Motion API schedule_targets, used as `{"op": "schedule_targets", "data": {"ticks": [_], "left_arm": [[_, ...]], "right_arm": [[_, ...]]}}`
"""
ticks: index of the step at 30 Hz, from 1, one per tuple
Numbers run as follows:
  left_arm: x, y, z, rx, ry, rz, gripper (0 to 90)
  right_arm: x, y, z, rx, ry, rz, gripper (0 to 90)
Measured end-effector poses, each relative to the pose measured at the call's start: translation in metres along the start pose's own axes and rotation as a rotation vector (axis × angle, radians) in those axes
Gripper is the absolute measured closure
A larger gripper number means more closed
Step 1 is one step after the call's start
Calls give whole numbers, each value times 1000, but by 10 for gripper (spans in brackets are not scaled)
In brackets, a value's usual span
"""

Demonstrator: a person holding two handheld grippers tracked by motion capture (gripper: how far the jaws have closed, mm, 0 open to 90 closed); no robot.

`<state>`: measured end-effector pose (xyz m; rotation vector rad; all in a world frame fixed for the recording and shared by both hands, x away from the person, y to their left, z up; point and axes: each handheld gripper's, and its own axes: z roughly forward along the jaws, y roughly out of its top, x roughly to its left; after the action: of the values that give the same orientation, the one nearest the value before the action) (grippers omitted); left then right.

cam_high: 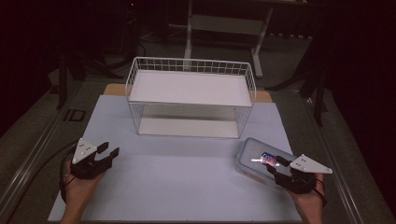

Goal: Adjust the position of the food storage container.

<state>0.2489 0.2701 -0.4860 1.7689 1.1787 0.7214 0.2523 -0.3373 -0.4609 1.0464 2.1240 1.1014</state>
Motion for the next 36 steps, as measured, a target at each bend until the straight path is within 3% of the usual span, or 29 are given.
{"op": "schedule_targets", "data": {"ticks": [6, 19, 20, 25, 30, 31, 32, 36], "left_arm": [[-7, 2, -3, -9, -34, 1, 512], [-10, 1, 0, 6, -36, 11, 510], [-9, 1, 0, 9, -34, 13, 511], [-10, 1, 0, 14, -32, 18, 512], [-11, 0, 1, 24, -30, 32, 515], [-11, 0, 1, 24, -30, 32, 516], [-11, 1, 1, 25, -32, 35, 517], [-11, 0, 2, 22, -38, 36, 518]], "right_arm": [[-5, -3, -1, 5, -28, 44, 452], [-27, -10, -5, 9, -163, 164, 455], [-32, -12, -7, 13, -184, 192, 489], [-37, -13, -9, 12, -202, 222, 600], [-45, -14, -10, 18, -243, 243, 814], [-45, -14, -10, 18, -243, 243, 814], [-47, -15, -11, 19, -269, 257, 873], [-54, -20, -15, 32, -317, 299, 898]]}}
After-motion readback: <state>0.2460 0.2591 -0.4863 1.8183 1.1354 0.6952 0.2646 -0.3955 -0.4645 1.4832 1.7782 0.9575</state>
